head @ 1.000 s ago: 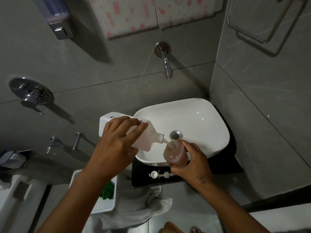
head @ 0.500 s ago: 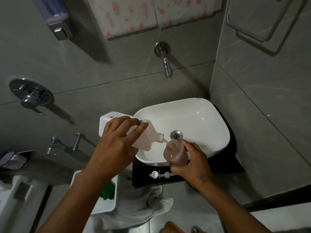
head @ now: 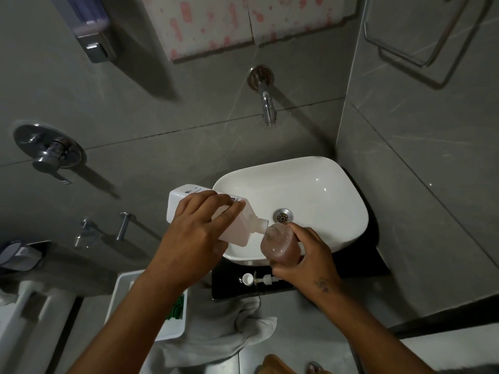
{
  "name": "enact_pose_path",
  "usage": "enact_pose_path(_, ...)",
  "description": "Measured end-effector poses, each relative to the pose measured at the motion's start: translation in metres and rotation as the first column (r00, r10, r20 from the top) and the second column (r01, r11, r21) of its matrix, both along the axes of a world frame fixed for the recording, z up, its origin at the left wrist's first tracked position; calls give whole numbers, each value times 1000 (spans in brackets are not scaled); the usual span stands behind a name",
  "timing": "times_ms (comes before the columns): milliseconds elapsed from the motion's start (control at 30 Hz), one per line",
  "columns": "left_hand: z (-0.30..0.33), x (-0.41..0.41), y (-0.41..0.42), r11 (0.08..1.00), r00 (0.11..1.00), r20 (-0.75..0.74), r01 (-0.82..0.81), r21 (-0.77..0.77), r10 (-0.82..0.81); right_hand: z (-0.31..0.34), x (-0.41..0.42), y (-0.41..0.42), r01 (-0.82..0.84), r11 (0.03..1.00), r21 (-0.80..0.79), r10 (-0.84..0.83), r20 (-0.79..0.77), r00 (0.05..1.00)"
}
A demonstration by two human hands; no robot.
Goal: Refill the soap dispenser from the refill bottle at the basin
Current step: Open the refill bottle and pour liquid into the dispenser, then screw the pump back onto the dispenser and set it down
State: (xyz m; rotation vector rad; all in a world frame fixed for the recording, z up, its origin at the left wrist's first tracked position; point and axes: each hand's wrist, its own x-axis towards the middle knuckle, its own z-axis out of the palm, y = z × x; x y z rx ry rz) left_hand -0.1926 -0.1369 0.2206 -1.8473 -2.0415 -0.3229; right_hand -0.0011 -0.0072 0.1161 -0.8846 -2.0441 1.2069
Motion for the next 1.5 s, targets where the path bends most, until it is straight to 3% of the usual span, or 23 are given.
enact_pose_path(300, -8, 5, 0, 1000, 998, 67, 0, 9, 0, 2, 3, -2, 8, 1000, 11, -8, 7, 1000)
enact_pose_path(433, -16, 5, -5, 997, 951, 310, -32, 64, 11, 0, 6, -2, 6, 1000, 0, -6, -11, 1000)
enact_pose_path(567, -38, -10, -27, 979, 756, 651, -178, 99, 72, -4, 12, 1, -19, 1000, -24, 19, -19, 1000)
enact_pose_path(667, -68, -22, -57, 972, 486, 871, -233, 44, 77, -12, 19, 4, -16, 999, -29, 15, -8, 1000)
enact_pose_path(733, -97, -32, -78, 963, 333, 933, -266, -50, 140, -20, 26, 6, -22, 998, -55, 22, 8, 1000)
enact_pose_path(833, -139, -42, -99, 941, 226, 941, -284, -183, 252, -33, 34, 6, -20, 994, -107, 21, 7, 1000)
enact_pose_path(1033, -184, -49, -95, 899, 146, 921, -317, -303, 362, -58, 45, 6, -33, 985, -171, 41, 41, 998)
enact_pose_path(1200, -196, -62, -76, 895, 152, 906, -290, -341, 394, -72, 51, 10, -19, 981, -191, 23, 22, 999)
enact_pose_path(1500, -206, -73, -66, 889, 247, 862, -245, -387, 443, -77, 56, 7, -4, 975, -223, 2, -10, 1000)
